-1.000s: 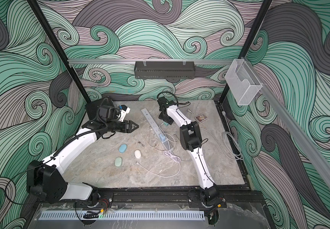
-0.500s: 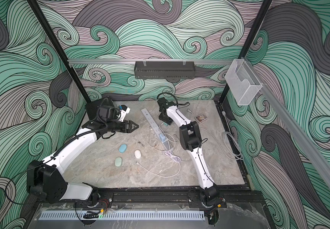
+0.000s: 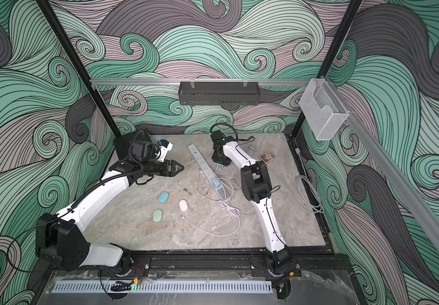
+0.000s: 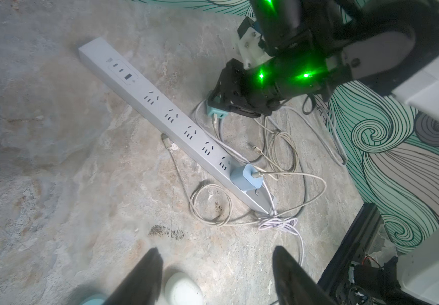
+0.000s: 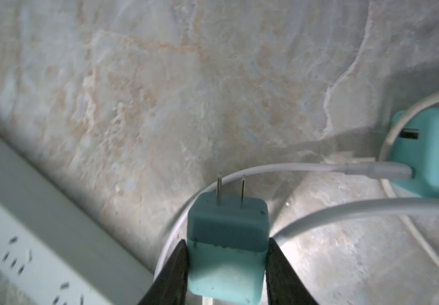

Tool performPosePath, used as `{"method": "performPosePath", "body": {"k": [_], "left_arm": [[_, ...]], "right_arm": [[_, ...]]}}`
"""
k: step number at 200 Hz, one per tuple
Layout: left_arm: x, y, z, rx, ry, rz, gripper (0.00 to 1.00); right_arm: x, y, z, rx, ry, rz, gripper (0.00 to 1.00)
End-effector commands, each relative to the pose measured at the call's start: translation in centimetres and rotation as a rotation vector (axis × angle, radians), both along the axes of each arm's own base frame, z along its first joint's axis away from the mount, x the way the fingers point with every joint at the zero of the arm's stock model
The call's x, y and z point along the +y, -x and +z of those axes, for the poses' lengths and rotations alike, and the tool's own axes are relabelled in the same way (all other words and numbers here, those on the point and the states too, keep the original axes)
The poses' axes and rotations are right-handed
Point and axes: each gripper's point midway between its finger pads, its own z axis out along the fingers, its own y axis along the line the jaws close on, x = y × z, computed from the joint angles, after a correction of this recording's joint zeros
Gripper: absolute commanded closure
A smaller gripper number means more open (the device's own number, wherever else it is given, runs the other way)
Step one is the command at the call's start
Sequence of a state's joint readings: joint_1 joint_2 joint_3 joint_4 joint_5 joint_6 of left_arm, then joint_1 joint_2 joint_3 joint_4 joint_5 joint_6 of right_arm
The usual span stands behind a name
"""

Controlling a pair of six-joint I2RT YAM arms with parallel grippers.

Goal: Charge the bluetooth headset
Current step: Pick up the plug from the center of the board.

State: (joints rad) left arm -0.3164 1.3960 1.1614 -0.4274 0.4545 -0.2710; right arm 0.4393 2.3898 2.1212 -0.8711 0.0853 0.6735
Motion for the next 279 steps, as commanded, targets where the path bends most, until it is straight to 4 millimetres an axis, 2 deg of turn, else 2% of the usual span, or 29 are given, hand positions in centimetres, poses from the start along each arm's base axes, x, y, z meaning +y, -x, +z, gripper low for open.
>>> {"method": "performPosePath", "body": {"k": [1, 29, 51, 56, 94, 131, 158, 181, 210, 279], "left_arm": [[-0.1, -1.6, 3.7, -0.042, 0.118, 0.093, 0.33], [-1.1, -2.5, 5.8, -0.048, 0.220, 0.102, 0.32], [-1.5, -2.7, 7.2, -0.041, 0.237, 0.089, 0.32], [-1.8, -3.2, 6.3, -0.014, 0.228, 0.082, 0.32], [-3.7, -2.8, 7.5, 0.012, 0.278, -0.026, 0.32], [-4.9, -2.3, 6.3, 0.093, 0.283, -0.083, 0.34], [-6.1, -1.5, 6.0, 0.155, 0.333, -0.155, 0.36], [-6.9, -0.9, 6.3, 0.192, 0.381, -0.203, 0.40], [-7.8, -0.6, 6.4, 0.204, 0.395, -0.228, 0.41], [-8.8, 0.4, 4.4, 0.285, 0.352, -0.268, 0.46]], "right_arm": [[2.0, 0.6, 7.5, -0.150, -0.081, 0.245, 0.72], [2.7, 3.5, 10.1, -0.216, -0.121, 0.455, 0.69], [3.8, 6.1, 12.1, -0.297, -0.182, 0.642, 0.69], [4.1, 6.7, 12.5, -0.318, -0.200, 0.683, 0.69], [5.4, 11.6, 14.9, -0.458, -0.281, 0.983, 0.72], [5.9, 14.1, 16.7, -0.557, -0.303, 1.150, 0.74], [6.6, 15.2, 18.0, -0.665, -0.315, 1.246, 0.73], [7.1, 15.8, 18.6, -0.697, -0.320, 1.293, 0.74], [7.7, 16.6, 19.1, -0.732, -0.309, 1.357, 0.76], [8.1, 16.8, 20.0, -0.788, -0.279, 1.399, 0.78]]}}
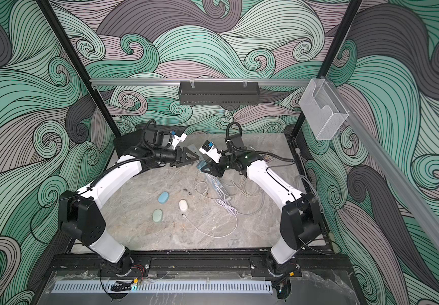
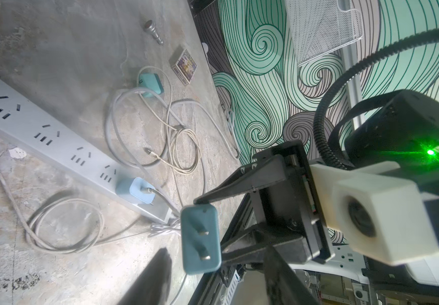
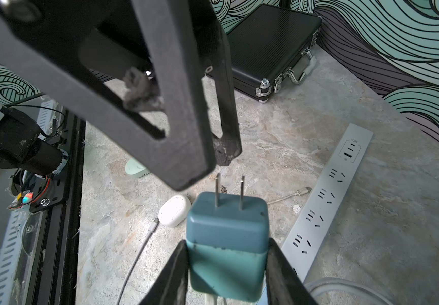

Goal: Charge the bluetooth headset
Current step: Pick up the plug from the center of the board.

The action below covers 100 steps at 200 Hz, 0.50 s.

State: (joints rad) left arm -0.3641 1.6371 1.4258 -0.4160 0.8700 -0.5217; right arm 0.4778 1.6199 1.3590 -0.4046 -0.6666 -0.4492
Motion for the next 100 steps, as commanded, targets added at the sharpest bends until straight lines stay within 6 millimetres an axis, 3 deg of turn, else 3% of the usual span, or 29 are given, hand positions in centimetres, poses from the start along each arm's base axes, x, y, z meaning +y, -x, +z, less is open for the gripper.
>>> {"method": "performPosePath", "body": {"k": [1, 62, 100], "left_arm": [[-0.7, 0.7, 0.0, 0.023, -0.005, -0.048, 0.46], [-1.4, 1.1, -1.0, 0.066, -0.030, -0.066, 0.49], [-2.1, 1.6, -1.2, 0.072, -0.029, -0.089, 0.59]], "right_arm": [[0.6, 0.6, 2.6, -0.090, -0.048, 0.047, 0.78], [1.1, 1.1, 3.1, -0.128, -0.032, 0.055, 0.78], [1.6, 1.1, 3.4, -0.147, -0.021, 0.046, 0.78]]}}
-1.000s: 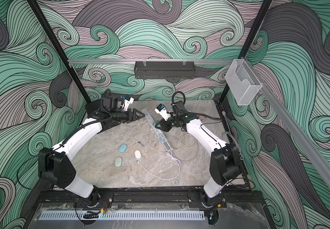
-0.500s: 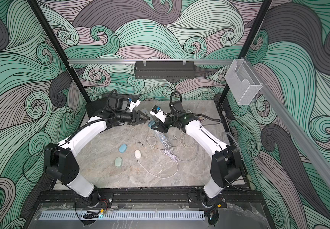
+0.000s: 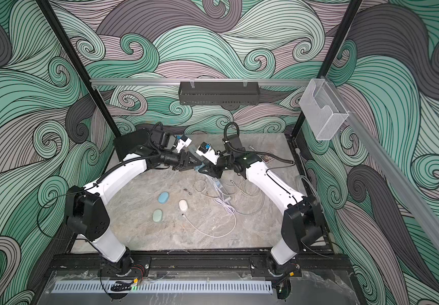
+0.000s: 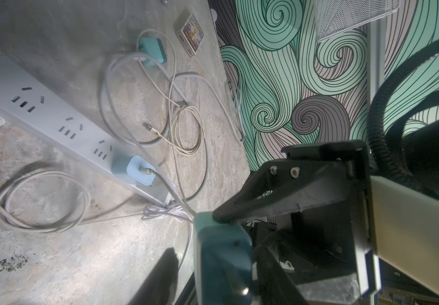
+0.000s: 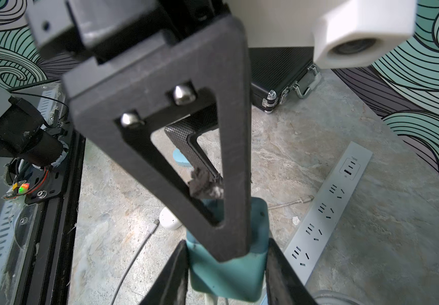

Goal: Charge the bluetooth headset
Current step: Pick up the plug from the center of the board.

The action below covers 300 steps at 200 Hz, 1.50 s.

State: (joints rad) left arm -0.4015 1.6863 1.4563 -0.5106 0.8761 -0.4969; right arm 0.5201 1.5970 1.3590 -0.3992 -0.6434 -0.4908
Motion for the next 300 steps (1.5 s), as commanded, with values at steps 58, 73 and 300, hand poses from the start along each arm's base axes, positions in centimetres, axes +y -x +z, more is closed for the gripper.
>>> {"method": "performPosePath", "body": {"k": [58, 73, 300], "left_arm": [[-1.0, 0.1, 2.1, -0.012, 0.090, -0.068, 0.94], [-0.4, -0.6, 1.8, -0.023, 0.092, -0.037, 0.97], [-1.1, -1.0, 5.1, -0.091, 0.348, -0.081, 1.00]], "right_arm": [[-0.8, -1.5, 2.0, 0.083, -0.058, -0.132, 0.38], [-1.3, -0.5, 1.8, 0.250, -0.116, -0.096, 0.35], [-4.2, 0.1, 3.5, 0.829, -0.419, -0.087, 0.43]]}}
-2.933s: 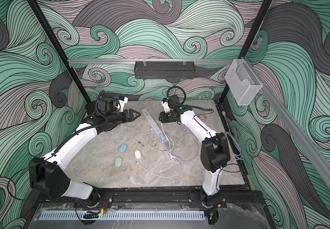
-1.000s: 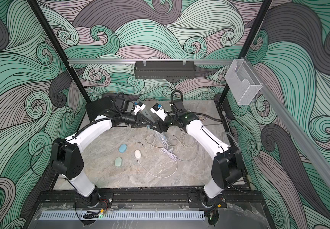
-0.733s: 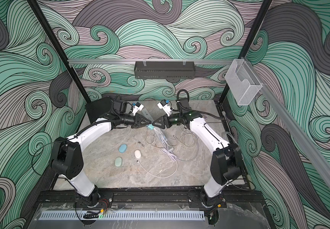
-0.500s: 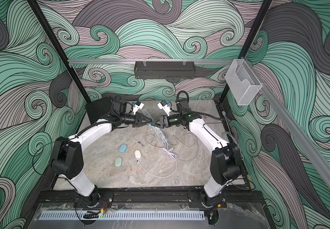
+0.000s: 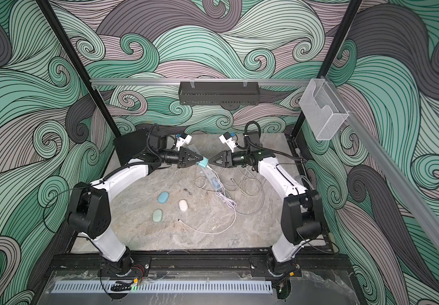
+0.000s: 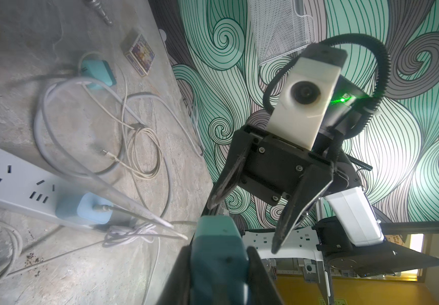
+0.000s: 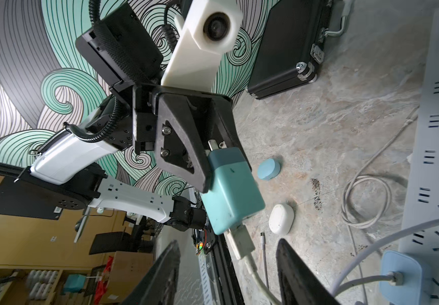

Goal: Charge the bluetooth headset
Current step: Pick up the plug from the center of the board.

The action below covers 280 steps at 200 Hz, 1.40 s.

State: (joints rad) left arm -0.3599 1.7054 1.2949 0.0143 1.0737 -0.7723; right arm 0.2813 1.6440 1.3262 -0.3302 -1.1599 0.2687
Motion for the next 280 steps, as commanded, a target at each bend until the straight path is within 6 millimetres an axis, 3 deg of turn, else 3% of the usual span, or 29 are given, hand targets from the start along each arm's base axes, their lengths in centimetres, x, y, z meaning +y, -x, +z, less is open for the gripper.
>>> {"method": "performPosePath", "body": {"k": [1, 129, 176, 224, 262, 280], "left_arm": [[-0.2, 0.8, 3.4, -0.079, 0.083, -0.048, 1.00], [-1.8, 2.1, 5.3, -0.127, 0.128, -0.097, 1.00], [-1.9, 2.1, 5.6, -0.138, 0.134, -0.095, 1.00], [-2.2, 2.1, 5.4, -0.134, 0.145, -0.098, 1.00], [-2.2, 1.9, 5.4, -0.139, 0.145, -0.090, 1.00], [-2.1, 1.8, 5.3, -0.141, 0.131, -0.086, 0.89]], "right_arm": [[0.4, 1.0, 1.2, -0.020, -0.058, 0.063, 0.43], [2.2, 1.3, 2.8, 0.003, -0.108, 0.137, 0.48], [2.5, 1.4, 3.0, 0.002, -0.119, 0.140, 0.63], [2.5, 0.7, 3.6, -0.012, -0.132, 0.091, 0.57], [2.6, 0.4, 4.2, -0.015, -0.152, 0.080, 0.76], [2.4, 0.4, 4.1, -0.013, -0.149, 0.075, 0.88]]}}
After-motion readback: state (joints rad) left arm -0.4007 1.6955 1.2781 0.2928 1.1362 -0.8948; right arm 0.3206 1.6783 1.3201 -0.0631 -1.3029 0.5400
